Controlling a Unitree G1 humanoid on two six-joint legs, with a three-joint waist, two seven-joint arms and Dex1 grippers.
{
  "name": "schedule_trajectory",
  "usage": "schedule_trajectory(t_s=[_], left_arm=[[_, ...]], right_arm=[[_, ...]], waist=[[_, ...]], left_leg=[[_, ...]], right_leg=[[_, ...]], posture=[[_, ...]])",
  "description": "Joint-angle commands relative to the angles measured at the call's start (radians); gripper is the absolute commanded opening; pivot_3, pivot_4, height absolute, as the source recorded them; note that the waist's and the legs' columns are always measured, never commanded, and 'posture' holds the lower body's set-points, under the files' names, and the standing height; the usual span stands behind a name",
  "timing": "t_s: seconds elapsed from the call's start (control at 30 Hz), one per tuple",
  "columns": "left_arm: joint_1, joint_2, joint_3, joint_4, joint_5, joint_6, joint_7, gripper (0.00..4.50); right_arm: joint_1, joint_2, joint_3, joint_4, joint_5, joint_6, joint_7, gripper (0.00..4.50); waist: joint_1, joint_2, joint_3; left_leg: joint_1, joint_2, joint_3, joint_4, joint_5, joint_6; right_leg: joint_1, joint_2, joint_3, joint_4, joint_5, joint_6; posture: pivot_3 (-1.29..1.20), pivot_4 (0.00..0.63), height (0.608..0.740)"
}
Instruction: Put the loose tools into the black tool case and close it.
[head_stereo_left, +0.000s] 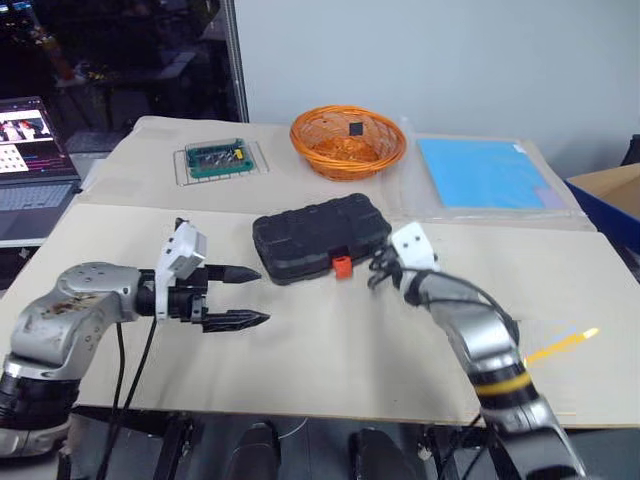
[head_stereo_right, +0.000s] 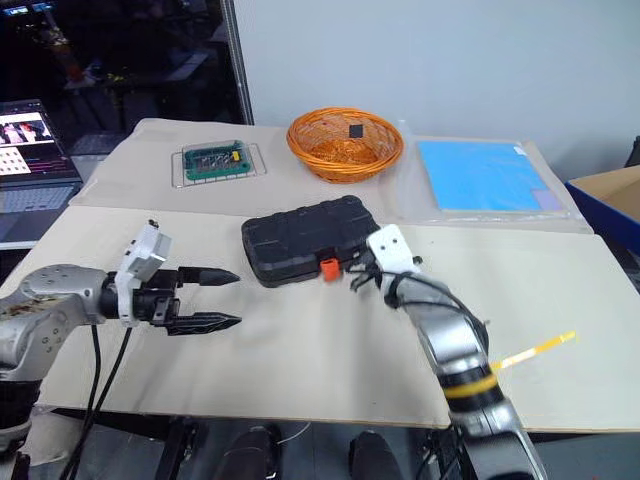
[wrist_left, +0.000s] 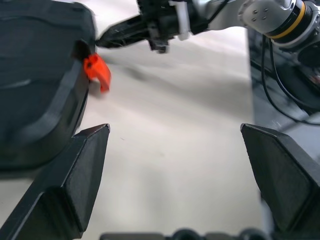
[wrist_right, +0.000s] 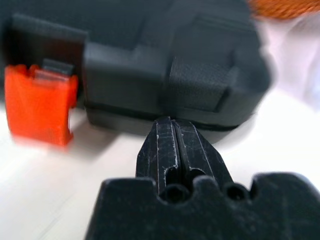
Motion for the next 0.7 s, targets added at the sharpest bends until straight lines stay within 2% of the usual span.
schedule_trajectory(t_s=[0.03,0.1,0.2,0.33,0.37,0.43,0.57,0.7], left_arm=[[-0.06,-0.04,-0.024,-0.011,0.037,-0.021,0.083,4.5],[-0.082,-0.064,-0.038,0.002,0.054,-0.025,0.11,4.5],[-0.136,-0.115,-0.081,0.044,0.089,-0.038,0.148,4.5],[-0.197,-0.184,-0.129,0.108,0.131,-0.054,0.186,4.5],[-0.208,-0.2,-0.14,0.121,0.138,-0.054,0.191,4.5],[-0.223,-0.224,-0.172,0.157,0.169,-0.071,0.196,4.5],[-0.251,-0.26,-0.22,0.225,0.221,-0.097,0.207,4.5],[-0.272,-0.268,-0.266,0.311,0.29,-0.128,0.205,4.5]], right_arm=[[-0.084,-0.006,-0.019,0.136,0.0,-0.091,0.067,0.02],[-0.086,-0.041,-0.013,0.126,0.004,-0.079,0.131,0.02],[-0.003,-0.144,-0.025,-0.054,0.06,0.037,0.267,0.8],[0.1,-0.23,-0.075,-0.305,0.194,0.223,0.381,2.14],[0.115,-0.232,-0.09,-0.351,0.233,0.268,0.392,2.6],[0.13,-0.203,-0.109,-0.404,0.284,0.33,0.383,3.14],[0.12,-0.133,-0.08,-0.386,0.257,0.332,0.311,4.45],[0.082,-0.048,-0.065,-0.307,0.215,0.296,0.234,4.45]], waist=[[0.0,0.0,0.0],[0.0,0.0,0.0],[0.009,0.0,0.0],[0.022,0.0,0.0],[0.02,0.0,0.0],[0.013,0.001,0.0],[0.01,0.0,0.0],[0.016,0.001,0.0]], left_leg=[[0.0,0.0,0.0,0.0,0.0,0.0],[0.0,0.0,0.0,0.0,0.001,0.001],[-0.001,-0.001,0.0,-0.002,0.0,0.002],[-0.003,-0.002,0.0,-0.003,-0.002,0.003],[-0.003,-0.002,0.0,-0.003,-0.003,0.003],[-0.003,-0.002,0.0,-0.003,-0.003,0.003],[-0.001,-0.002,-0.001,-0.002,-0.003,0.003],[-0.001,-0.002,-0.001,-0.001,-0.003,0.003]], right_leg=[[0.0,0.0,0.0,0.0,0.0,0.0],[0.001,0.0,0.0,0.0,0.005,0.003],[0.001,0.0,0.001,-0.001,0.003,0.005],[0.001,-0.001,0.001,-0.001,0.0,0.005],[0.0,0.0,0.001,-0.001,0.0,0.005],[0.0,0.0,0.001,-0.001,0.0,0.005],[0.002,0.001,0.001,-0.001,0.0,0.005],[0.002,0.0,0.001,-0.001,0.0,0.005]], posture=[[0.0,0.15,0.74],[0.0,0.15,0.74],[0.0,0.15,0.74],[0.0,0.15,0.74],[0.0,0.15,0.74],[0.0,0.15,0.74],[0.0,0.15,0.74],[0.0,0.15,0.74]])
